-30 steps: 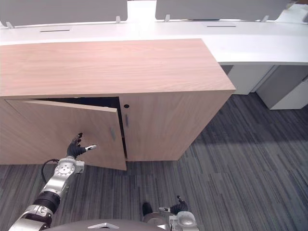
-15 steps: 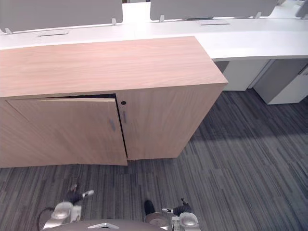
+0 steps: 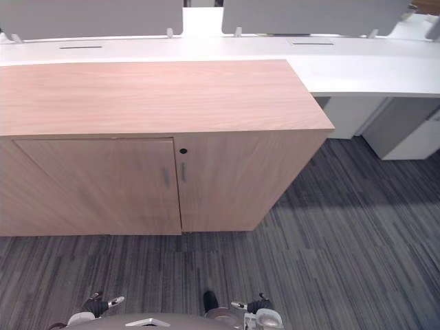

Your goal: Walk over to the cabinet, pick up the folder, carry it to the office cabinet, place the folder inside the office cabinet, then close the office cabinet door

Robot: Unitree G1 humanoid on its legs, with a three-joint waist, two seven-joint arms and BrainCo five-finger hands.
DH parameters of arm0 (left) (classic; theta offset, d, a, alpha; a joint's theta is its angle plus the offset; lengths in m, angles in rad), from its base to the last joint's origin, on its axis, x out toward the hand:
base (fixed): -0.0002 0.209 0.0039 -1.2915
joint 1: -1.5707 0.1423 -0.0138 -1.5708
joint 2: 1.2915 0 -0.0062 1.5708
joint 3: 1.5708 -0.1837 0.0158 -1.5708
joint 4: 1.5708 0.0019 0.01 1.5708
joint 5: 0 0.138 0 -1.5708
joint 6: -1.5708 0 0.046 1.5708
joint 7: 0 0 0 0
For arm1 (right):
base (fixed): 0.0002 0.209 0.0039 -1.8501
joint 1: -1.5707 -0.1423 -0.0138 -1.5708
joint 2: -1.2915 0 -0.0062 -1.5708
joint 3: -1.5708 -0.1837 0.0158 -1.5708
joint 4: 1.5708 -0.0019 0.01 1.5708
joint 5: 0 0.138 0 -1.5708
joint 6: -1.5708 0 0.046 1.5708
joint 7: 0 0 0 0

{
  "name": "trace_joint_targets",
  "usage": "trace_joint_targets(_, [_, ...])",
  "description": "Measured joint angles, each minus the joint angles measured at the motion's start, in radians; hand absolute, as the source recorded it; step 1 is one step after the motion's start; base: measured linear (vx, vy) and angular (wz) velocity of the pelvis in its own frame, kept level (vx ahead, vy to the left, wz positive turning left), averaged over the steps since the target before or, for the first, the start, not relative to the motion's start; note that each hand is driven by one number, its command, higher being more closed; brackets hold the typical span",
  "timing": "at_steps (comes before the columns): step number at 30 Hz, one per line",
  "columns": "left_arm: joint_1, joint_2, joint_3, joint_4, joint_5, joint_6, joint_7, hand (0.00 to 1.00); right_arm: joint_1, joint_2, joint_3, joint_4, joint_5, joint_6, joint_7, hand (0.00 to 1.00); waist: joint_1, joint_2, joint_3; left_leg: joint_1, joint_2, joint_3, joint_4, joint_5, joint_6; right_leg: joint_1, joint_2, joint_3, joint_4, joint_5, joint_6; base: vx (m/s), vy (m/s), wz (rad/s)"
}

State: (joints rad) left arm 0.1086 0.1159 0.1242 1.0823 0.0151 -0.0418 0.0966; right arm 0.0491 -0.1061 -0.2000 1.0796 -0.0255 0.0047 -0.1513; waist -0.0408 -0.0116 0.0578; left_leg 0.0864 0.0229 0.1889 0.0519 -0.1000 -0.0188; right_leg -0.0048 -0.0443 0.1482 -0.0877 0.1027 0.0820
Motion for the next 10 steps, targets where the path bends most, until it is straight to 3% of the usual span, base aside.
trace_joint_targets(10, [0.013, 0.007, 0.012, 0.012, 0.008, 0.005, -0.009, 0.0, -0.005, 0.012, -0.04, 0.036, 0.0, 0.004, 0.01, 0.0, 0.016, -0.022, -0.018, 0.0, -0.026, -0.046, -0.004, 0.012, 0.016, 0.021, -0.034, -0.054, 0.0, -0.014, 0.007, -0.04, 0.001, 0.15])
